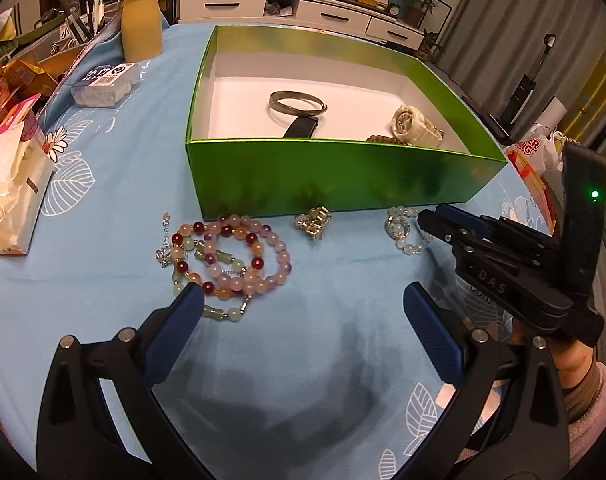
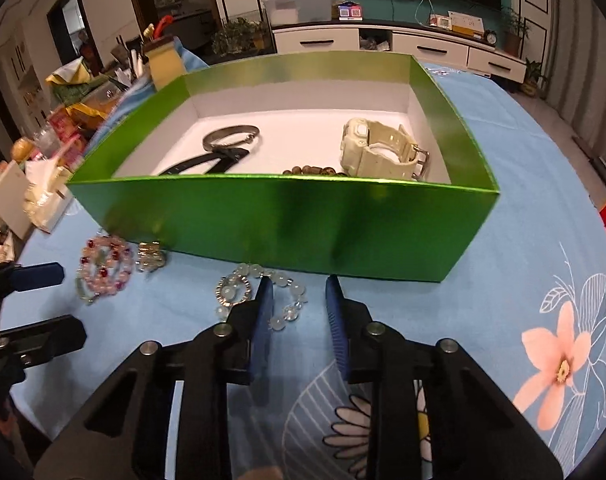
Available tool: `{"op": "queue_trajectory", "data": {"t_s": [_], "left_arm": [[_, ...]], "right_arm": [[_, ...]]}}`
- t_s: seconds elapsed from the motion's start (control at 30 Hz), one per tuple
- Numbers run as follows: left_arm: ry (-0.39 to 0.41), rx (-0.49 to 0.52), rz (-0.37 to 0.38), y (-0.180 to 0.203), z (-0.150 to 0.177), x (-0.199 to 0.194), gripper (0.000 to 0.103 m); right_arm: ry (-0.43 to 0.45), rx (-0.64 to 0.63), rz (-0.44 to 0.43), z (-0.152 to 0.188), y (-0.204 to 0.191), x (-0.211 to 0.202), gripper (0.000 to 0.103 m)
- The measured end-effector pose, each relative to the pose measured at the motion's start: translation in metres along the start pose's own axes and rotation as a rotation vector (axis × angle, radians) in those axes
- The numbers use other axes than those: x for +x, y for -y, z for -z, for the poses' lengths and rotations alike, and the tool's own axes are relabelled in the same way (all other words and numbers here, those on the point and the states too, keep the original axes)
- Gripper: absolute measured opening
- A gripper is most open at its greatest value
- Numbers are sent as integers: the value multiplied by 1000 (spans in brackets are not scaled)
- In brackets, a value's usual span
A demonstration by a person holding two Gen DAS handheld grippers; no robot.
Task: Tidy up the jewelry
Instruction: 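Grasp the clear bead bracelet beside the box with the right tool, then grasp the small jeweled ring with the left tool while the right tool holds the bracelet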
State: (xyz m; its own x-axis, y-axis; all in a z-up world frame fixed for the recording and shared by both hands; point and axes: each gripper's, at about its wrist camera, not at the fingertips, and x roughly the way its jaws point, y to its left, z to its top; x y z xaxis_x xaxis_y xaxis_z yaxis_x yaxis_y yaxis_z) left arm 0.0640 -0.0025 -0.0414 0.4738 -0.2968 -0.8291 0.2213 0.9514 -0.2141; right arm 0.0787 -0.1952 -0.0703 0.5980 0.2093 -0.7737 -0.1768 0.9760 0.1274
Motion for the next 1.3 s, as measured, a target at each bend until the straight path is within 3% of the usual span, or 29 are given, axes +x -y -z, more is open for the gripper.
{"op": "queue_trajectory", "data": {"t_s": [0.23, 0.43, 0.8, 1.03, 1.23, 1.3], "left_arm": [[3, 7, 5, 3, -3, 0, 101], [6, 22, 5, 9, -2, -3, 101], [-3, 46, 14, 24, -8, 3, 101], [-9, 103, 34, 51, -19, 21, 101], [-13, 189, 25, 82, -25, 45, 87], [-16, 206, 8, 88, -27, 55, 77]], "right_arm": [[13, -47, 73, 0, -3, 5, 8], [38, -50, 46, -1, -6, -1, 7], [260, -1, -126, -20, 11, -90, 7], [233, 109, -128, -10, 53, -92, 7], [187, 147, -136, 4, 65, -80, 7], [184, 151, -141, 4, 66, -79, 7]]}}
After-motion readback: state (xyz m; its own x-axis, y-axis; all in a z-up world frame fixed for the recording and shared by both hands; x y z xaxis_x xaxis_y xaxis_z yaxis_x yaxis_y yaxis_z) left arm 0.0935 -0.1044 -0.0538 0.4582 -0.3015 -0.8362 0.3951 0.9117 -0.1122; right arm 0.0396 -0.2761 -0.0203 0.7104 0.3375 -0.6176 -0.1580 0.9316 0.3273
